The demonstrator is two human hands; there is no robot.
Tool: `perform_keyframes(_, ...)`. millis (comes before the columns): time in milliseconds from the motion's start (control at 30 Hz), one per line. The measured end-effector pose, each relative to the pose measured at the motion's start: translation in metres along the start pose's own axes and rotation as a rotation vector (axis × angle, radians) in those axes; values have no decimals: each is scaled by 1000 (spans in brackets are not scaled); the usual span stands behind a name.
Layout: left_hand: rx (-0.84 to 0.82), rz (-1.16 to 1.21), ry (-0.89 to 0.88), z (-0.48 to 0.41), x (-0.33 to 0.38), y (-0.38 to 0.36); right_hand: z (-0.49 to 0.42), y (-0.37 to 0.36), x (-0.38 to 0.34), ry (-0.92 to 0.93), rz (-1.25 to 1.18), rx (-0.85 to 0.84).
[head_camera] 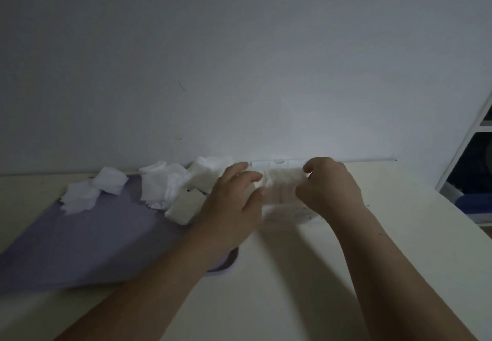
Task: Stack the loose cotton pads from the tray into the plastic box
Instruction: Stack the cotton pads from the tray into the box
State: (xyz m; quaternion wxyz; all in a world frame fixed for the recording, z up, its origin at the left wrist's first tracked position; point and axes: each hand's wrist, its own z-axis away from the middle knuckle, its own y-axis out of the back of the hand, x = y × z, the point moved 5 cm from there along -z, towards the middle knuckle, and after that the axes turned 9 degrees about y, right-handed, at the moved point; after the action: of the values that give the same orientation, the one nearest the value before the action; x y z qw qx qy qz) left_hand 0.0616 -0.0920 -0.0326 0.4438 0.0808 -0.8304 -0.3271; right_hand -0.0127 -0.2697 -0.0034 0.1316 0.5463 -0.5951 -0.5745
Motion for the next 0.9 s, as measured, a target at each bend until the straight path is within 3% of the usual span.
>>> perform_keyframes(100,53,-77,-26,0,-15,29,1,4,-1,-4,56,89)
perform_keyframes(167,112,-154,46,1,-38,53,4,5,-10,62,138,172)
perform_keyframes(333,148,-341,315,11,-96,101,25,-13,-59,448,96,427)
perform_keyframes(433,105,-288,374,16,-114,97,45,-41,-88,635,9,309)
perform_keyframes(567,93,-282,369,15,-119,87,65,-69,-106,723,-169,80)
perform_keyframes(833,26,-293,291,5,-111,69,70,-92,-101,629,-286,-63)
perform_keyframes(900,-5,-155,274,8,-106,65,69,-96,-101,586,-336,-100)
